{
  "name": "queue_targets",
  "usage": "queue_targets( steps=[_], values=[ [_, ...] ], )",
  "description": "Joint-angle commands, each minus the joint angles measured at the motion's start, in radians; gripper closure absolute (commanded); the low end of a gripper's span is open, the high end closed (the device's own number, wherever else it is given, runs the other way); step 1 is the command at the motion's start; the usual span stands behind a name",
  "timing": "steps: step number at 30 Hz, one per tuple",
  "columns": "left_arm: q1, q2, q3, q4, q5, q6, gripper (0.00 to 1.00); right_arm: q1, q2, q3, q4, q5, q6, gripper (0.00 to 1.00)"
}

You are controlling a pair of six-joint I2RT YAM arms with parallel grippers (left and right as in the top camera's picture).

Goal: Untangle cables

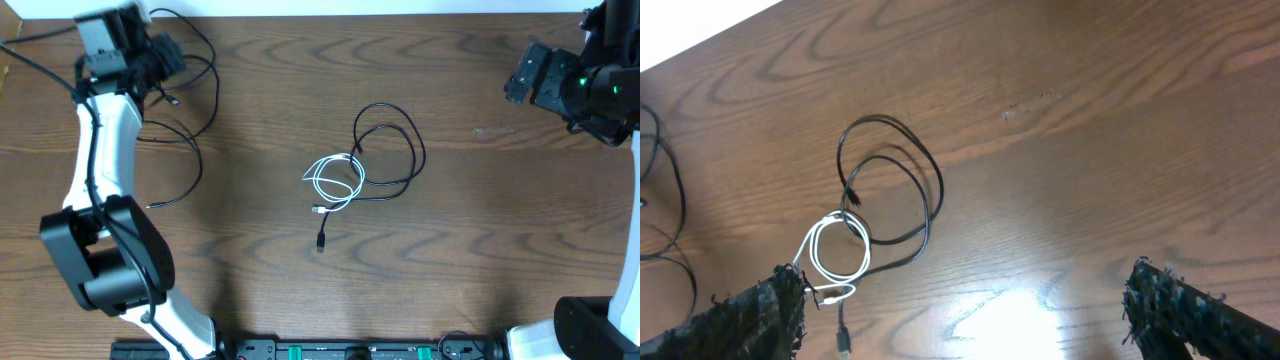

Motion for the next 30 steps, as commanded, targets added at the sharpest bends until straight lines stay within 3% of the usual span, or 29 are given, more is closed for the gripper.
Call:
queue_targets(
  steps=[1, 2, 5, 11, 16, 22, 30],
  values=[
    [-0.003, -0.013, 0.013, -0.085, -0.081, -0.034, 0.44, 0.000, 0.001, 0.000, 0.000, 0.004, -0.009, 0.01],
    [-0.006, -0.004, 0.009, -0.135, -0.126, 0.029, 0.32, 0.000, 0.001, 0.000, 0.000, 0.004, -0.009, 0.01],
    [-0.009, 0.032, -0.008, -0.257, -0.214, 0.137, 0.23, 0.000, 0.001, 0.000, 0.000, 0.004, -0.009, 0.01],
    [-0.006, 0.135, -0.017, -0.333, -0.223, 0.066, 0.23, 0.000, 0.001, 0.000, 0.000, 0.004, -0.009, 0.01],
    [-0.006, 0.191, -0.017, -0.329, -0.225, -0.039, 0.33, 0.000, 0.001, 0.000, 0.000, 0.004, -0.009, 0.01],
    [-0.006, 0.209, -0.017, -0.299, -0.232, -0.060, 0.44, 0.000, 0.001, 0.000, 0.000, 0.004, -0.009, 0.01],
    [-0.009, 0.156, 0.029, -0.292, -0.196, -0.056, 0.44, 0.000, 0.001, 0.000, -0.001, 0.004, -0.009, 0.01]
  ],
)
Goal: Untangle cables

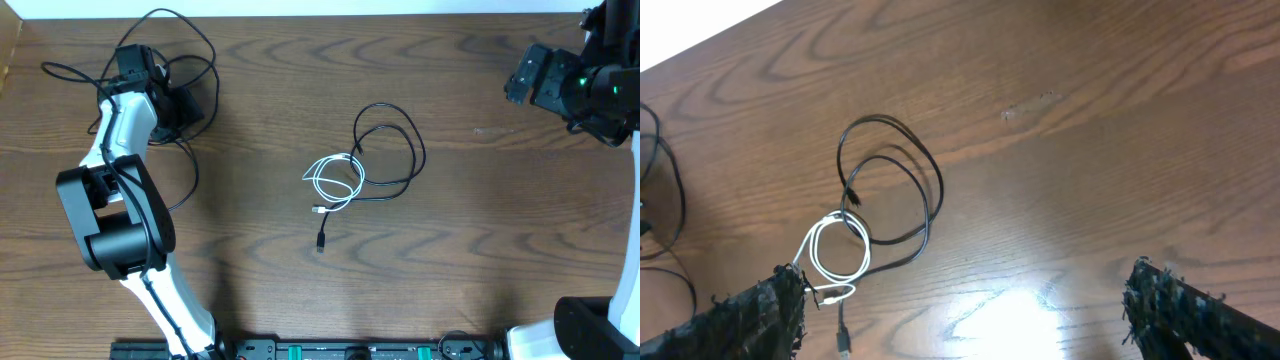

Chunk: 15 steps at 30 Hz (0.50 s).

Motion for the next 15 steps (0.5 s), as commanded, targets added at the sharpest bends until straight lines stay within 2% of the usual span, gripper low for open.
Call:
queue_targets(
  steps=[1, 5, 9, 11, 15],
  values=[
    [-0.011, -0.073, 0.046, 0.000, 0.023, -0.008, 0.44, 0.000, 0.001, 0.000, 0.000, 0.004, -0.009, 0.01],
    [-0.032, -0.179, 0.046, -0.036, 0.022, -0.008, 0.44, 0.000, 0.001, 0.000, 0.000, 0.004, -0.009, 0.01],
    [-0.045, -0.272, 0.044, -0.197, 0.007, -0.016, 0.43, 0.000, 0.001, 0.000, 0.000, 0.004, -0.009, 0.01],
    [-0.040, -0.275, 0.038, -0.262, -0.026, -0.068, 0.43, 0.000, 0.001, 0.000, 0.000, 0.004, -0.009, 0.01],
    [-0.014, -0.270, -0.033, -0.279, -0.123, -0.148, 0.33, 0.000, 0.001, 0.000, 0.000, 0.004, -0.009, 0.01]
  ],
)
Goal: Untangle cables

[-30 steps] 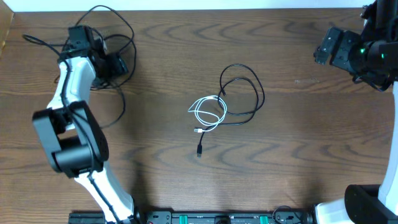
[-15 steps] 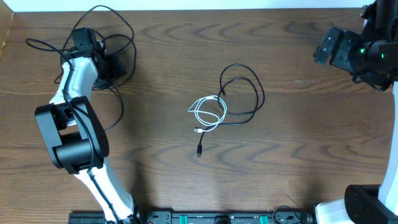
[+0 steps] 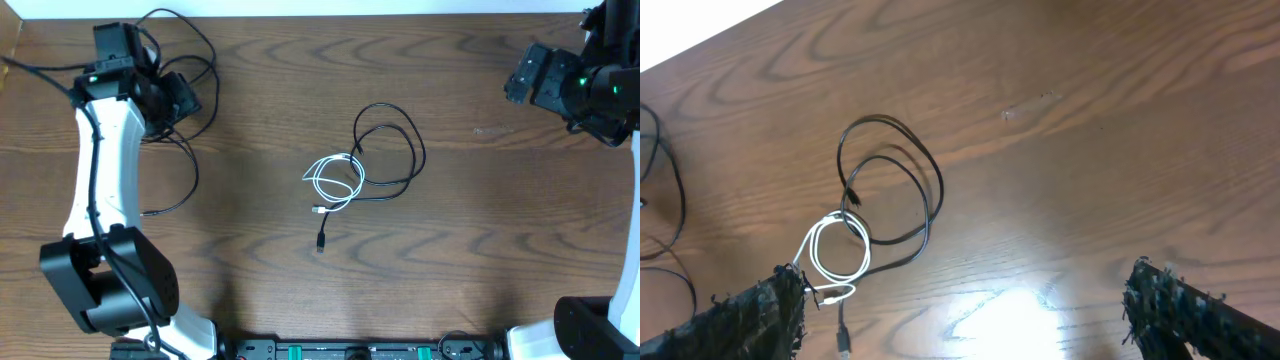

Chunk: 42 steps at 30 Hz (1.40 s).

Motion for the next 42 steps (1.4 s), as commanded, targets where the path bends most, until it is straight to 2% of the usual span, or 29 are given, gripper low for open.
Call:
queue_targets(
  steps=[1, 11, 13, 15, 20, 28, 31, 32, 36, 37, 40, 42],
  values=[
    [0.034, 0.037, -0.077, 0.012, -0.105, -0.099, 0.32, 0.000, 0.001, 0.000, 0.000, 0.004, -0.009, 0.01],
    [0.050, 0.190, -0.138, 0.130, -0.106, -0.113, 0.33, 0.000, 0.001, 0.000, 0.000, 0.004, -0.009, 0.01],
    [0.050, 0.222, -0.138, 0.158, -0.105, -0.114, 0.44, 0.000, 0.001, 0.000, 0.000, 0.004, -0.009, 0.01],
    [0.050, 0.241, -0.138, 0.192, -0.100, -0.113, 0.48, 0.000, 0.001, 0.000, 0.000, 0.004, -0.009, 0.01],
    [0.050, 0.250, -0.138, 0.260, -0.081, -0.113, 0.65, 0.000, 0.001, 0.000, 0.000, 0.004, -0.009, 0.01],
    [0.066, 0.250, -0.138, 0.302, -0.080, -0.113, 0.74, 0.000, 0.001, 0.000, 0.000, 0.004, -0.009, 0.01],
    [0.076, 0.250, -0.138, 0.302, -0.080, -0.113, 0.80, 0.000, 0.001, 0.000, 0.000, 0.004, -0.009, 0.01],
    [0.082, 0.250, -0.138, 0.302, -0.080, -0.113, 0.91, 0.000, 0.001, 0.000, 0.000, 0.004, -0.009, 0.01],
    [0.095, 0.249, -0.135, 0.324, -0.069, -0.113, 0.93, 0.000, 0.001, 0.000, 0.000, 0.004, -0.009, 0.01],
    [0.099, 0.247, -0.129, 0.336, -0.045, -0.113, 0.92, 0.000, 0.001, 0.000, 0.000, 0.004, -0.009, 0.01],
    [0.125, 0.231, -0.078, 0.415, 0.181, -0.114, 0.92, 0.000, 0.001, 0.000, 0.000, 0.004, -0.009, 0.01],
    [0.143, 0.222, -0.040, 0.500, 0.350, -0.162, 0.92, 0.000, 0.001, 0.000, 0.000, 0.004, -0.009, 0.01]
  ],
)
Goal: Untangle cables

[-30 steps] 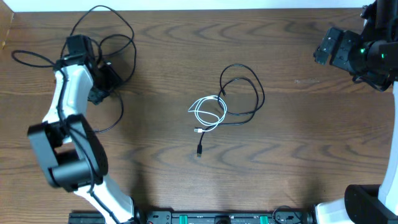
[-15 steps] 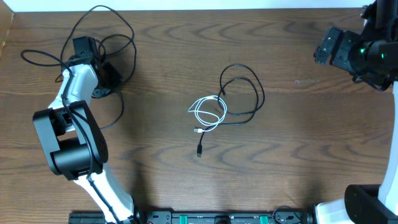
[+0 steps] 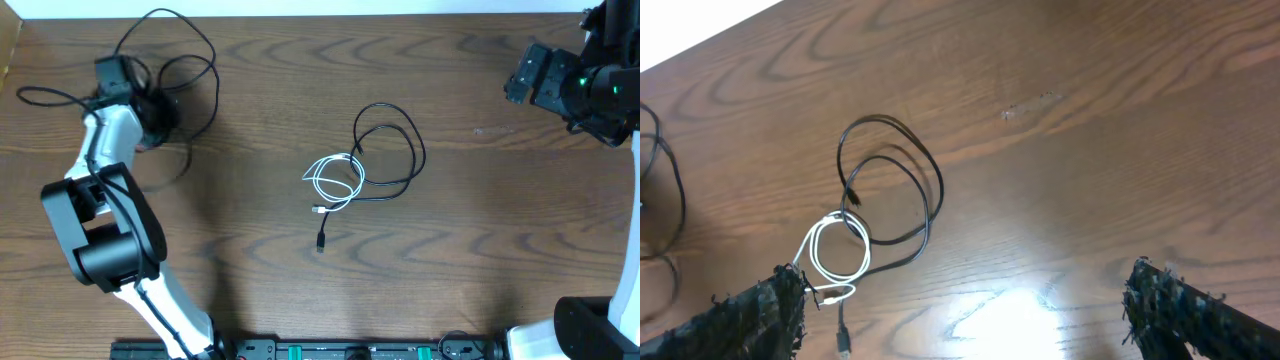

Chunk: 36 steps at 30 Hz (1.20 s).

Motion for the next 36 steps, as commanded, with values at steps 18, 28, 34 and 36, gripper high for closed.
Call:
queue_targets(
  steps=[18, 28, 34, 36],
  values=[
    [0.083, 0.093, 0.120, 0.581, 0.241, -0.408, 0.92, 0.000, 0.001, 0.000, -0.001, 0.004, -0.009, 0.01],
    [0.089, 0.186, 0.121, 0.613, 0.306, -0.194, 0.00, 0.000, 0.001, 0.000, -0.001, 0.004, -0.009, 0.01],
    [0.088, 0.094, 0.121, 0.544, 0.313, -0.157, 0.00, 0.000, 0.001, 0.000, -0.001, 0.004, -0.009, 0.01],
    [0.086, 0.053, 0.121, 0.499, 0.309, -0.132, 0.00, 0.000, 0.001, 0.000, -0.001, 0.004, -0.009, 0.01]
  ],
)
